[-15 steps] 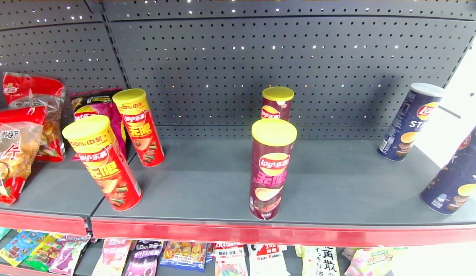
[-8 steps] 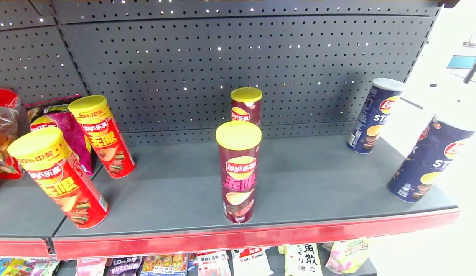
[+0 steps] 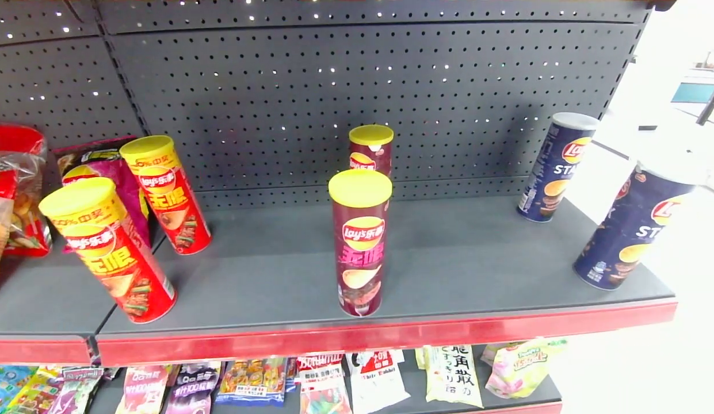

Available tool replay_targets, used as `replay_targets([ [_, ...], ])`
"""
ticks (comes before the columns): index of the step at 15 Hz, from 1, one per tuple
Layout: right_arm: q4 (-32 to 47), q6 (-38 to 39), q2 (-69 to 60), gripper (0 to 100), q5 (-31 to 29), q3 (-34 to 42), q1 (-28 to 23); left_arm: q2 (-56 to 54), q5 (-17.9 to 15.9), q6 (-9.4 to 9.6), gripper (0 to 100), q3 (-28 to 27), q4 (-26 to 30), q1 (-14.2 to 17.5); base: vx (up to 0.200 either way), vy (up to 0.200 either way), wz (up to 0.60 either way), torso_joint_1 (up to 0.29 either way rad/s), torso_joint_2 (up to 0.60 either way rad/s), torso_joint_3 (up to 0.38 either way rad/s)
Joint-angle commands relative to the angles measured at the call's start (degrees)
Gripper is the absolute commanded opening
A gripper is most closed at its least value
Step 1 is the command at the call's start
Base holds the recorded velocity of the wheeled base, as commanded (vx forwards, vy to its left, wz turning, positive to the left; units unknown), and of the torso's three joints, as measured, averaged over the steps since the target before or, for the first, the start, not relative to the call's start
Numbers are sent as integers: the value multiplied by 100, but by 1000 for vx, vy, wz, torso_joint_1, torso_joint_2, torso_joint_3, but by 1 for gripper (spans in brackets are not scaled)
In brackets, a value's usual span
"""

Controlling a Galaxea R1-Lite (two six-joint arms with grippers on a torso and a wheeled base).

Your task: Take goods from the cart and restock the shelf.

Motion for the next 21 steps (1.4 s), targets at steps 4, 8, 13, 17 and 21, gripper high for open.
replay_targets([
  [4,-1,-21,7,100,36,0,4,-7,1,-11,100,0,-1,0,0,0,0,0,0,0],
  [8,-1,5,7,100,36,0,4,-7,1,-2,100,0,-1,0,0,0,0,0,0,0],
  [13,-1,14,7,100,36,0,4,-7,1,-2,100,0,-1,0,0,0,0,0,0,0],
  [17,-1,5,7,100,36,0,4,-7,1,-2,100,0,-1,0,0,0,0,0,0,0],
  [21,-1,-21,7,100,44,0,4,-7,1,-2,100,0,-1,0,0,0,0,0,0,0],
])
